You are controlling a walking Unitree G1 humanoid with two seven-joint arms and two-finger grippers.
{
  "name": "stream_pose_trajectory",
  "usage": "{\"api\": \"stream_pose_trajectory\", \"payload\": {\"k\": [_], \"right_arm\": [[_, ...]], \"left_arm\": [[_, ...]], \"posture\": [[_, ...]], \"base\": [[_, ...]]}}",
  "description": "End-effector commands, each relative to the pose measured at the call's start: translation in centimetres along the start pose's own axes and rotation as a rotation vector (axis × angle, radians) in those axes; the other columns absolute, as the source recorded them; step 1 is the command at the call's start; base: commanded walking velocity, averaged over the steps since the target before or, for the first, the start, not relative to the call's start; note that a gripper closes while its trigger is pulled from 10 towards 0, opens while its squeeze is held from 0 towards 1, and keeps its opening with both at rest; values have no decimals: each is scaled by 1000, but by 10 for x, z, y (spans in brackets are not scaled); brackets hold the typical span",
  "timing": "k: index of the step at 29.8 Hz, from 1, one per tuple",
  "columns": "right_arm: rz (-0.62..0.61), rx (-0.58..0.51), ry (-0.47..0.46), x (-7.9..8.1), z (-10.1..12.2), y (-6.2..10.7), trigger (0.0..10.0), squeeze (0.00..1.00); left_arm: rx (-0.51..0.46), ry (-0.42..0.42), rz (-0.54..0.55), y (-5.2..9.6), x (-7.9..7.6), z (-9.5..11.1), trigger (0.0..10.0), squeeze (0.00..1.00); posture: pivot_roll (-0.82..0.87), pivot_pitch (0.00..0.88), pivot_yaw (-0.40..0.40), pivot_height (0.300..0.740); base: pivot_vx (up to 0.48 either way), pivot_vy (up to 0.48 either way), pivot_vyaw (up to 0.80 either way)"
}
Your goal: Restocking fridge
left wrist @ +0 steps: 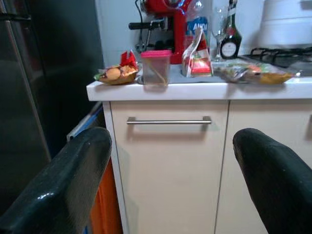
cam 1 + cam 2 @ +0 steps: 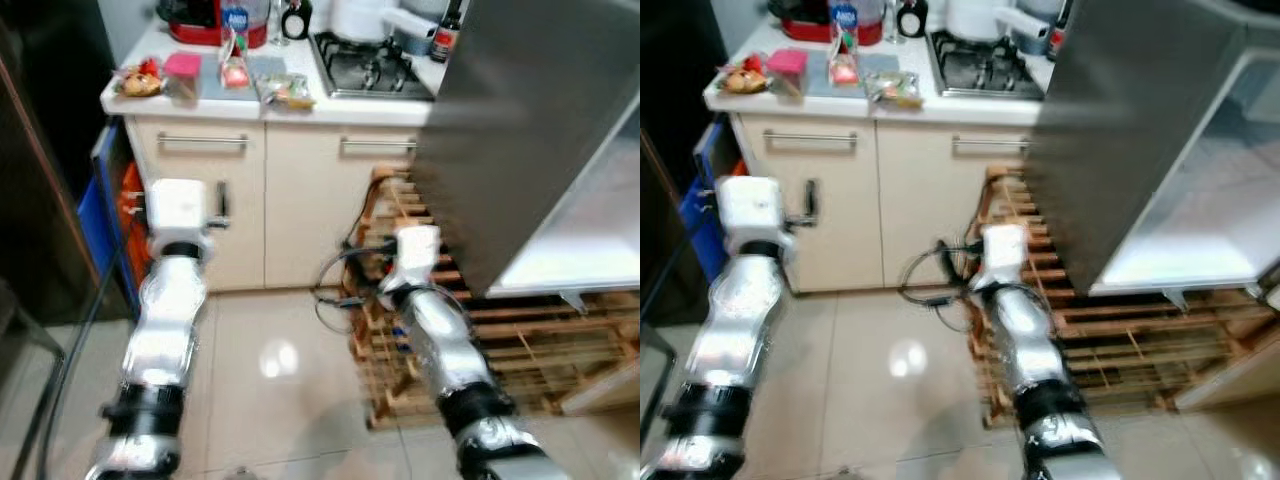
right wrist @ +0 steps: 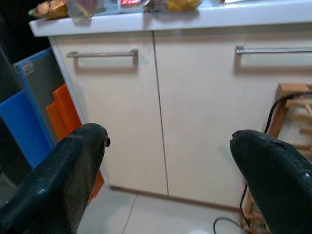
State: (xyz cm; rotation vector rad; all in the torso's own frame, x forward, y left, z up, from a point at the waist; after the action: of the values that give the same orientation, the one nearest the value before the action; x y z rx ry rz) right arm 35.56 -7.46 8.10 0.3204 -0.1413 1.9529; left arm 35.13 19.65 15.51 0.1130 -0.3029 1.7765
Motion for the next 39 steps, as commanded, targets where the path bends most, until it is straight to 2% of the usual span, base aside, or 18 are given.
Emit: {"api": "stream_pose_trajectory", "payload": {"k": [1,7,16,21,24,28,35,39], "right_arm": [[-20,-35,-3,-8,8,1,10000,0],[-5,-21,19,-1,5,-3,10000,0],[-18,-39,14,-3,12,-7,10000,0],[-42,-77,23,-6,17,-6,10000,0],[-84,-68,9,-13,15,-4,10000,0],[-89,-87,45,-15,18,-3,10000,0],[-107,-172,65,-15,38,-4,10000,0],[-102,-267,76,-10,65,-8,10000,0]], "left_arm": [[-16,17,-15,0,-8,7,10000,0],[-14,18,-6,0,-6,7,10000,0],[-26,11,-5,-4,-3,11,10000,0],[-37,0,-60,-8,-9,14,10000,0],[-36,6,-97,-9,-14,14,10000,0],[-39,8,-105,-10,-17,15,10000,0],[-77,-1,-124,-8,-22,24,10000,0],[-117,-14,-128,-9,-22,34,10000,0]], "posture": [[15,0,-54,740],[27,0,-64,740],[36,0,-72,740],[32,0,-66,740],[23,0,-60,740],[19,0,-58,740],[12,0,-55,740],[17,0,-52,740]], "base": [[480,0,556],[480,0,525],[480,0,58],[480,0,0],[480,0,-781],[480,0,-387],[480,0,0],[480,0,0]]}}
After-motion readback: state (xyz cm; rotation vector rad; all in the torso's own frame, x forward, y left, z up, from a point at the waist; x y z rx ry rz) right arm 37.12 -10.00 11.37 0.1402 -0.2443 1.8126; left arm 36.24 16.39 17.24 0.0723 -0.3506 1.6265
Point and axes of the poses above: a point about 5 cm out from each wrist's last joint towards the gripper, its own y axis pointing back from the gripper into the wrist, its own z axis along the axis of the wrist's last joint, x = y × z, the point moved 3 cm from there along -y, pointing out of the wrist towards the gripper, and after that the axes turned 5 degrees about -y, right-handed, at the moved point
